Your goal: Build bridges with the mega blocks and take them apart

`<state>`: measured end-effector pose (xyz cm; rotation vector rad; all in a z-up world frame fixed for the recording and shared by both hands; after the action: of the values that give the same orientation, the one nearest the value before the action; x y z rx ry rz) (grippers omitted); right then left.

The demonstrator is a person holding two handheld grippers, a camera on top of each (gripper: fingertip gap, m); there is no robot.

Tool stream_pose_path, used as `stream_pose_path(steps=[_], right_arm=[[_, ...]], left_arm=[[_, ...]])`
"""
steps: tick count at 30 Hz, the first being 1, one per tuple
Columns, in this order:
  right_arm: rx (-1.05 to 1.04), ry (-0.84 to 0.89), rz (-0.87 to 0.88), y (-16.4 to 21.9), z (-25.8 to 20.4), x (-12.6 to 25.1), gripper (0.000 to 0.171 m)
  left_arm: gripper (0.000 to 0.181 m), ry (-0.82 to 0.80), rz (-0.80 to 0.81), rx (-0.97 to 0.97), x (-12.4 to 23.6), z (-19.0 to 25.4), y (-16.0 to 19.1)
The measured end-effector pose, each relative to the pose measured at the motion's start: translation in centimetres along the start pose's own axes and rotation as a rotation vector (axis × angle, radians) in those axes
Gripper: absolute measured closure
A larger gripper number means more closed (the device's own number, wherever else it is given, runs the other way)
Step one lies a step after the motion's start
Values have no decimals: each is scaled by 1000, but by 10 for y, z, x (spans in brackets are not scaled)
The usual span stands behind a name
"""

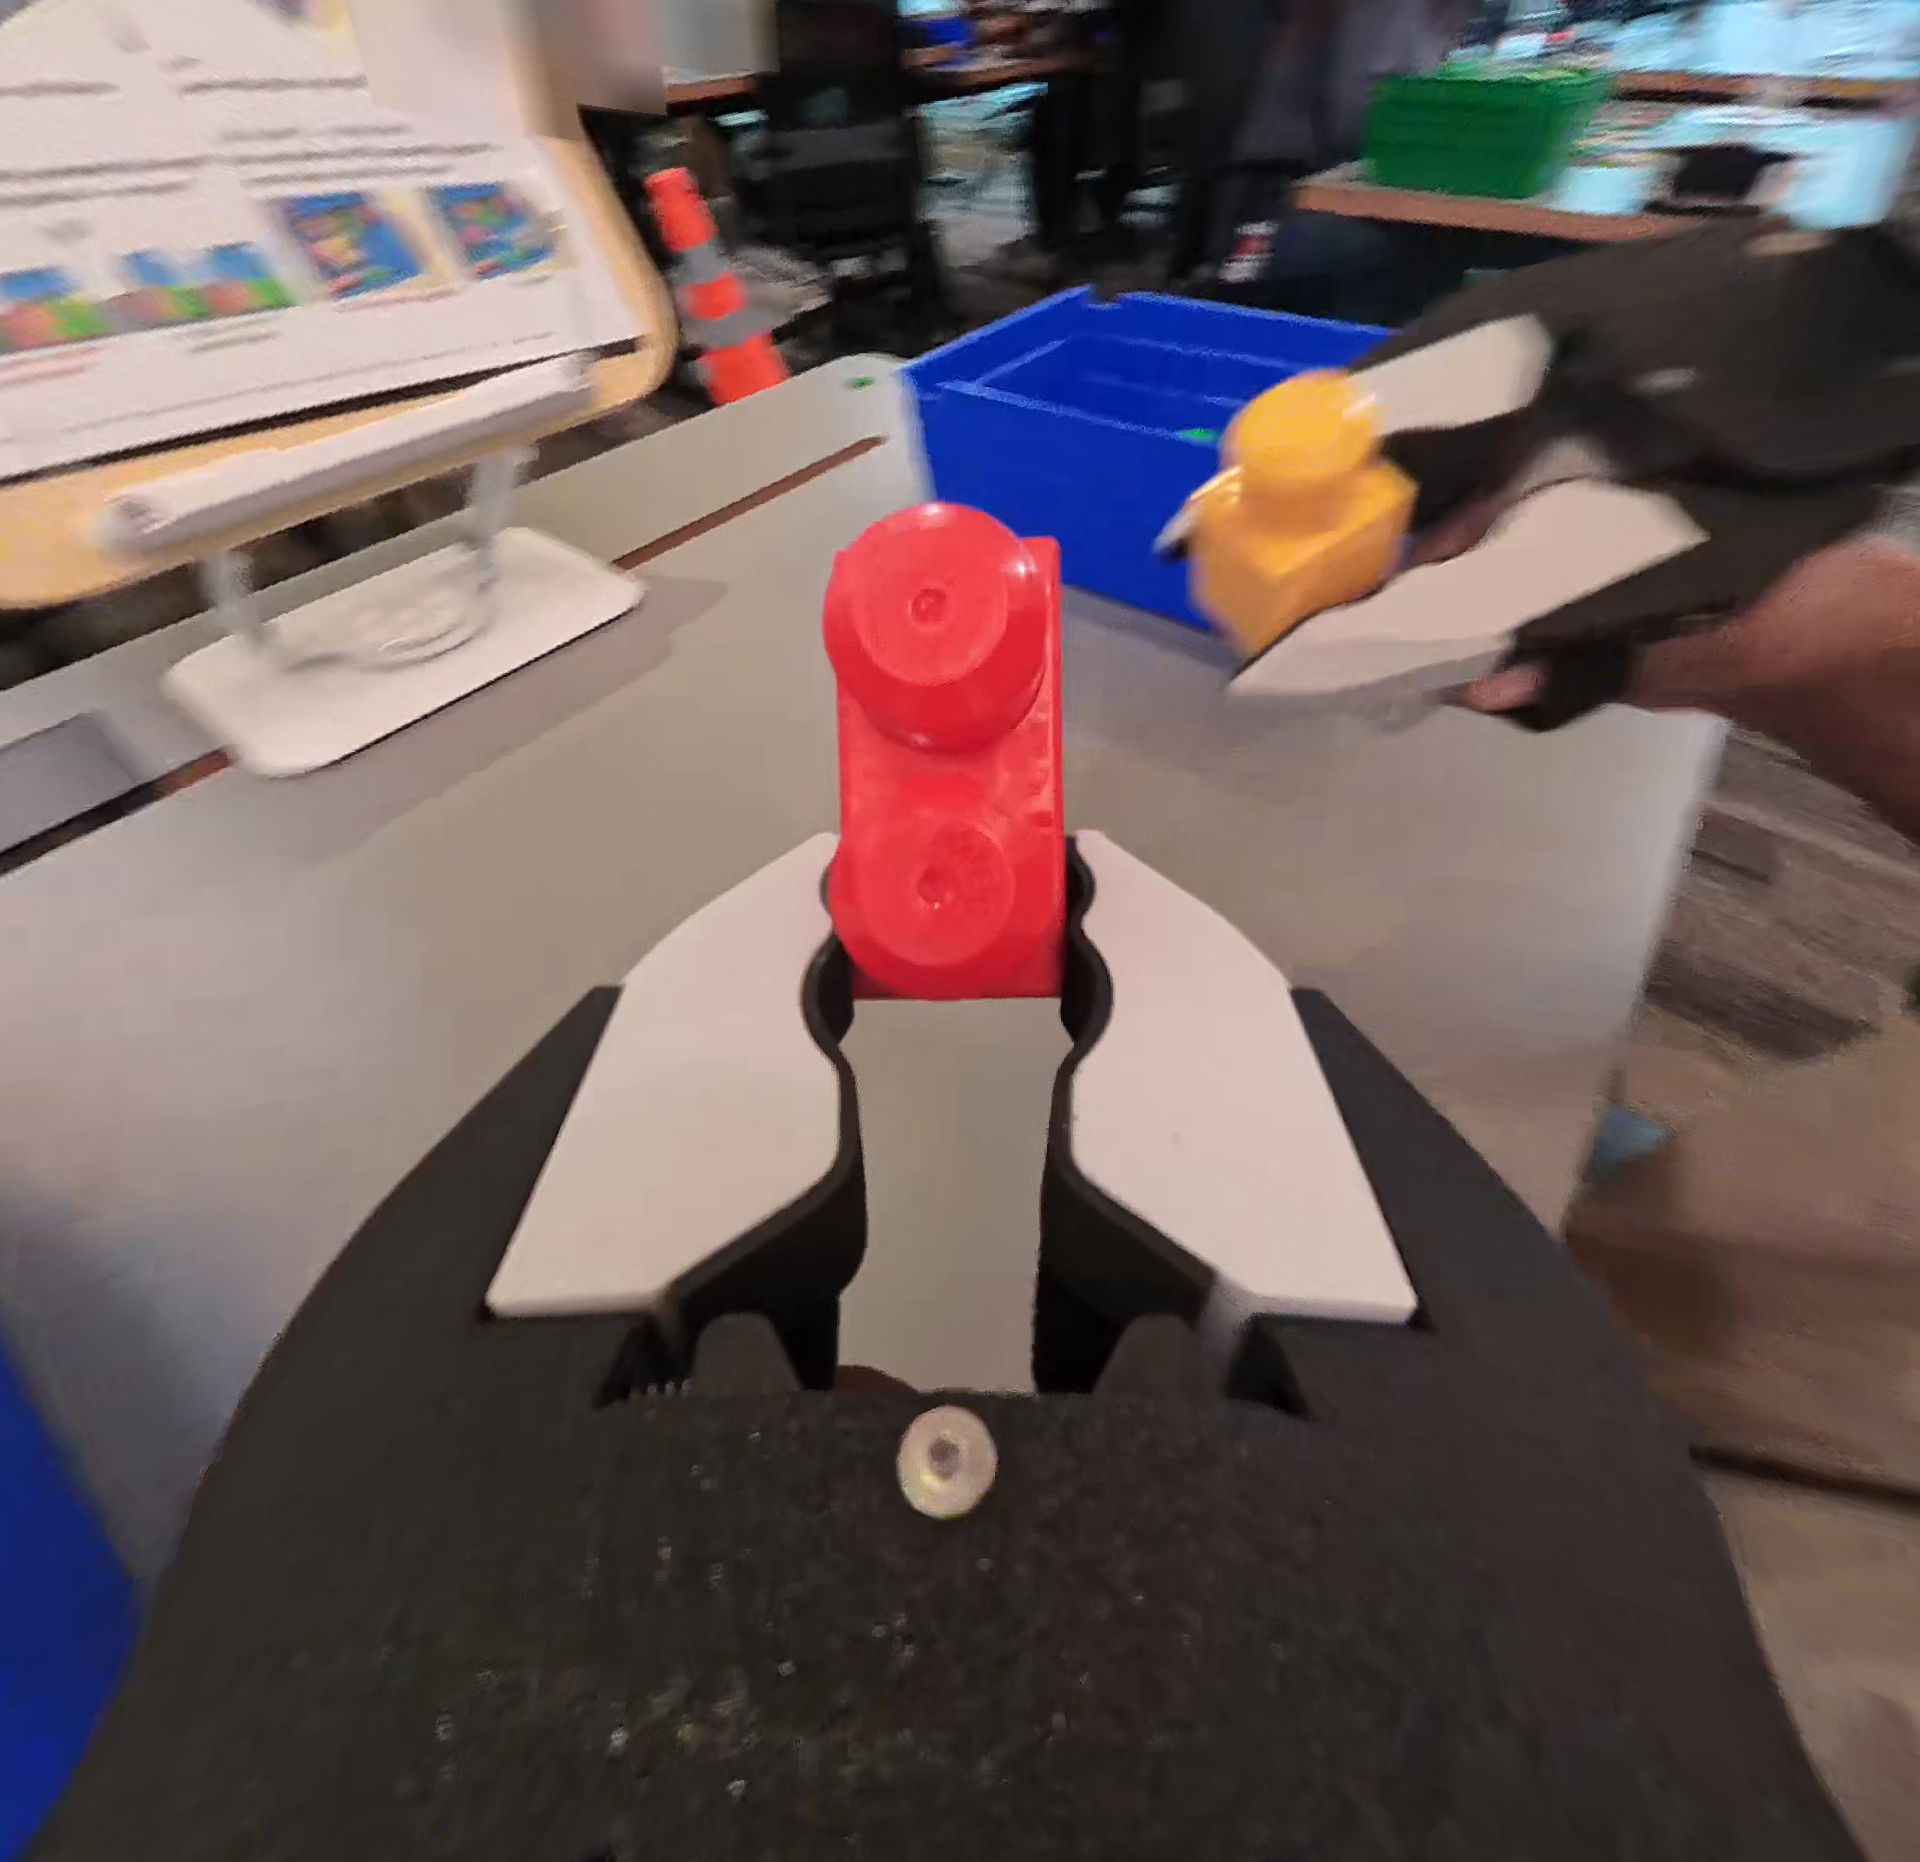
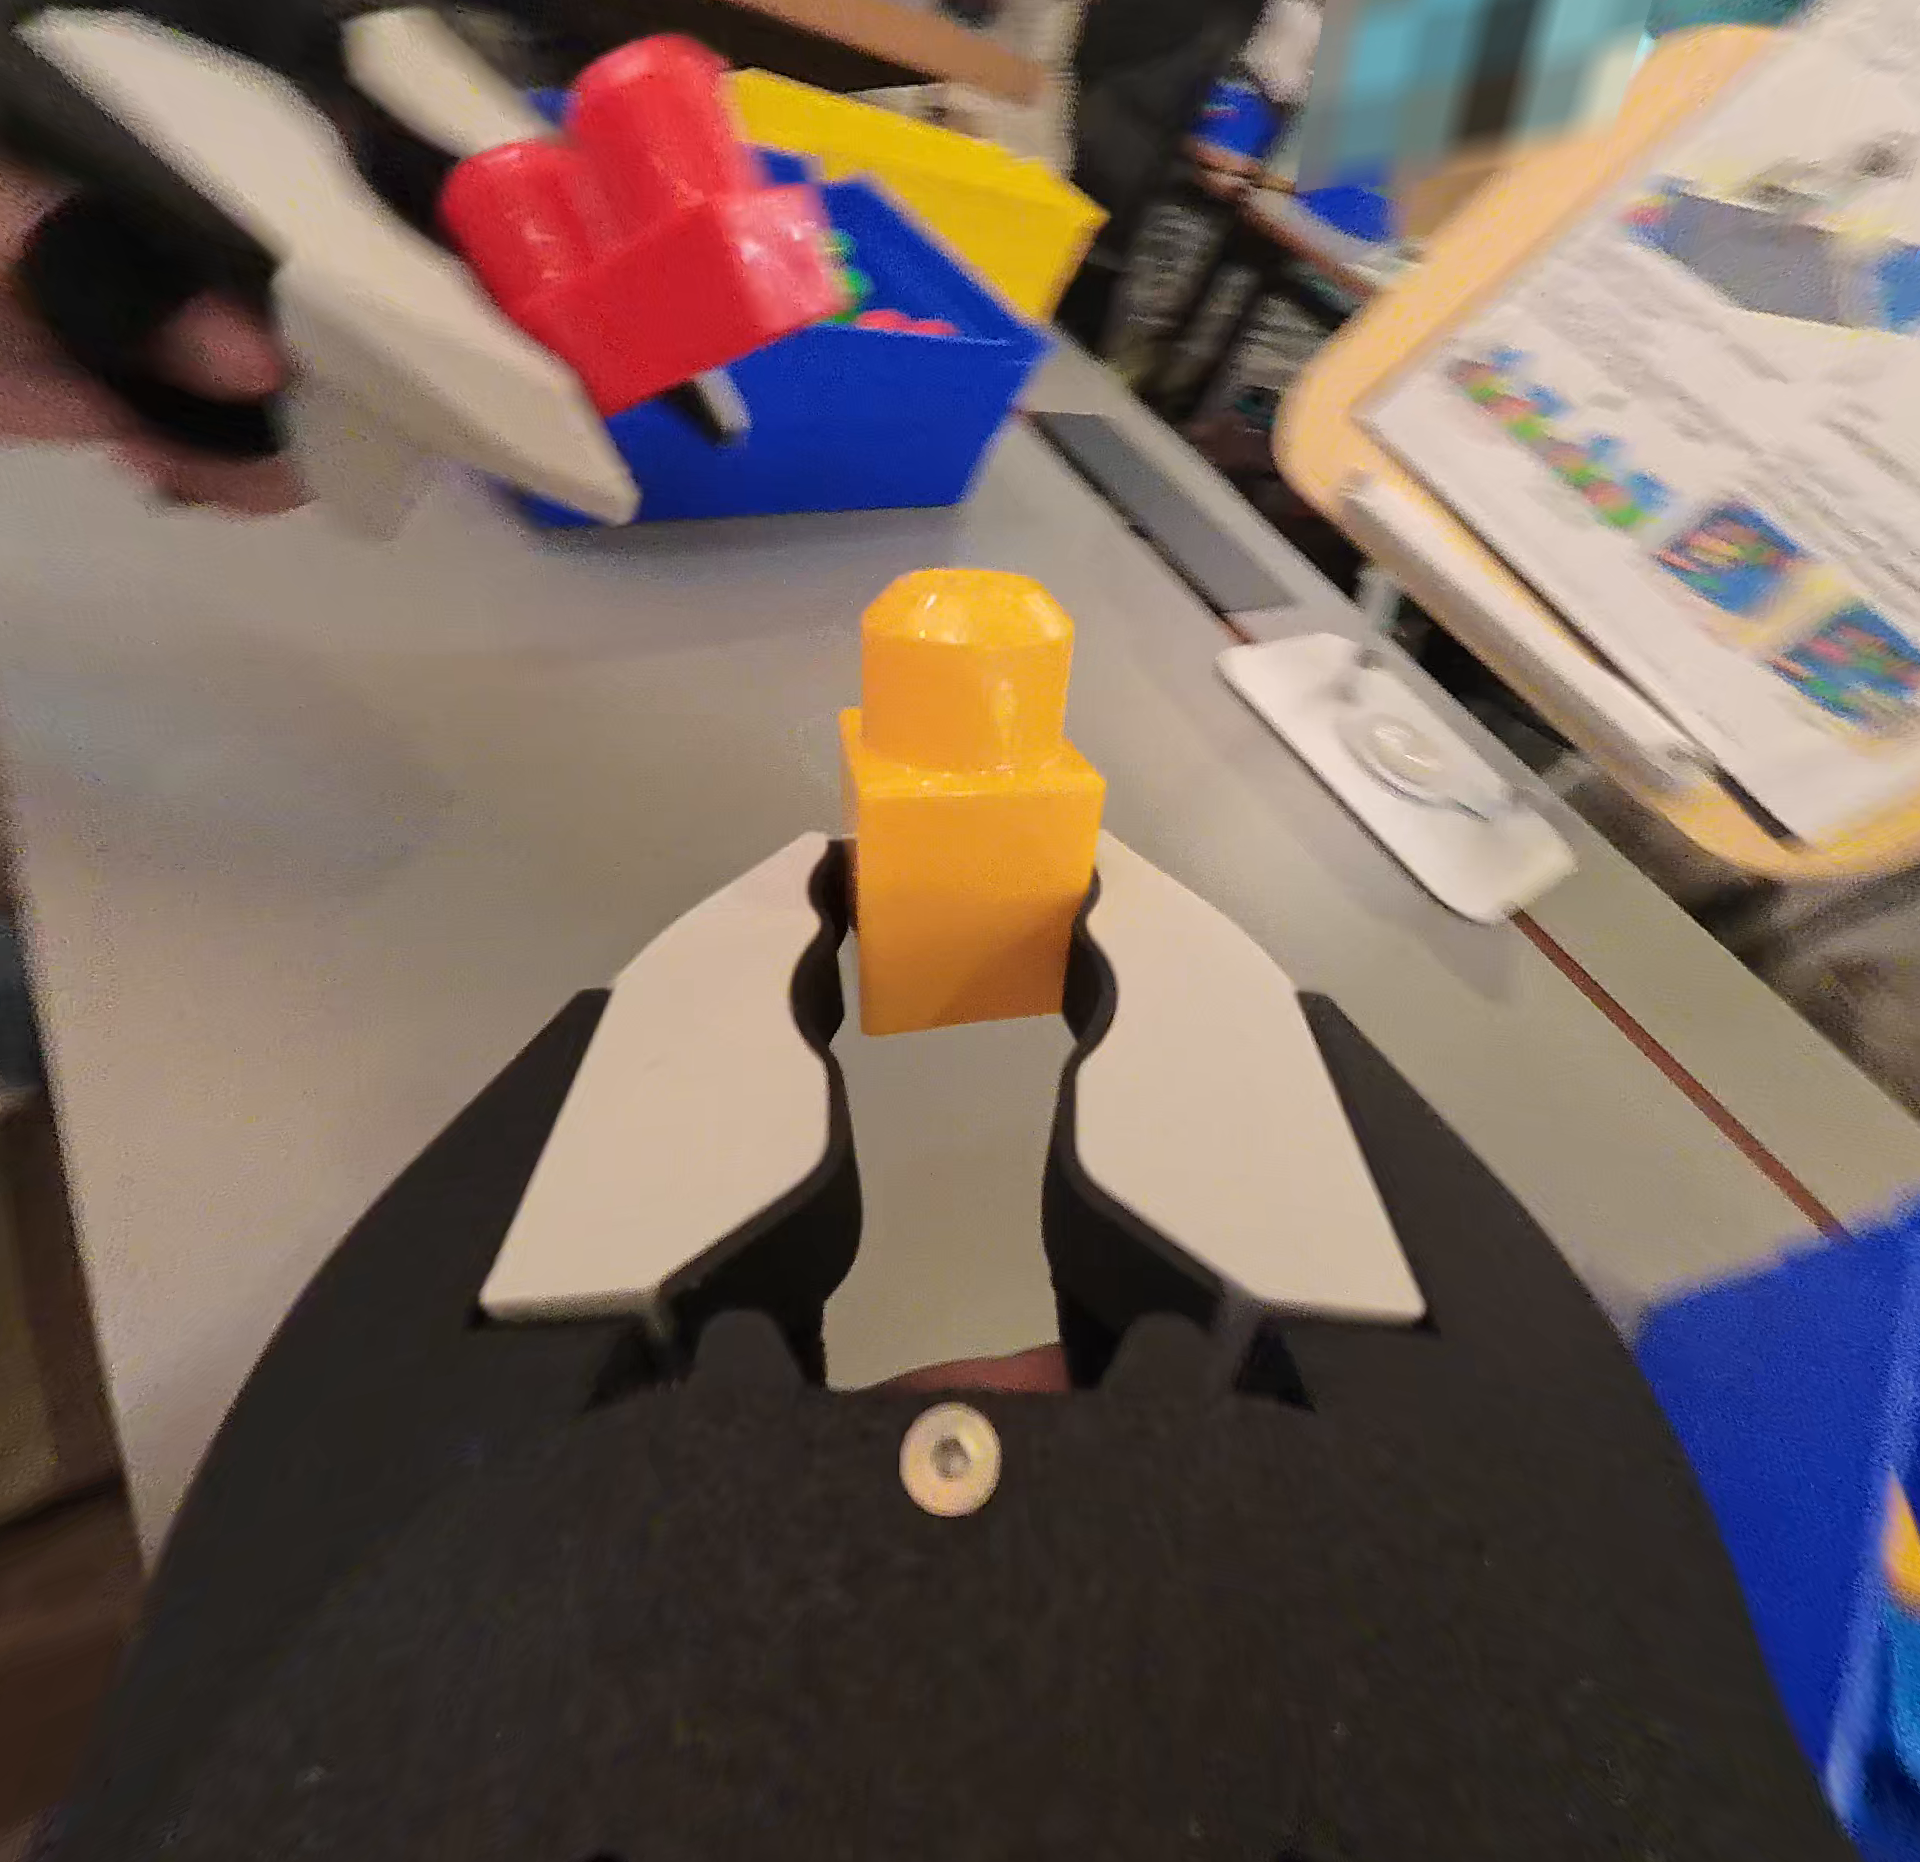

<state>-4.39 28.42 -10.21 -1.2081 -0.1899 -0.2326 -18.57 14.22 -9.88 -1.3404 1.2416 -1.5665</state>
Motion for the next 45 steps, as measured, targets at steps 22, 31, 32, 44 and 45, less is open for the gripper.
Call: stream_pose_path(steps=[22, 31, 32, 44, 45], right_arm=[[-400, 549, 97, 52, -5, 59, 131], [-232, 674, -18, 34, 101, 93, 131], [-246, 671, -52, 34, 132, 97, 131], [-546, 357, -887, 171, 343, 15, 132], [-555, 353, -926, 176, 346, 9, 132]], left_arm=[[145, -380, -45, 179, 11, -6, 49], [145, -322, -70, 164, 5, -1, 50], [145, -319, -71, 158, 5, -1, 50], [145, -276, -91, 66, 4, -1, 44], [145, -276, -90, 60, 5, -1, 43]])
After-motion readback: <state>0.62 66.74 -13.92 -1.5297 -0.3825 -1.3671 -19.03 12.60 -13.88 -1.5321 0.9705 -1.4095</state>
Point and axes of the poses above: each gripper's, where its closed fingertips meet, x back along the fingers, y out of its underside, z = x × y across the jaws, the point moved 7 cm from there along x, back along the fingers, and after that the axes turned 5 degrees about y, right-handed, at the moved point
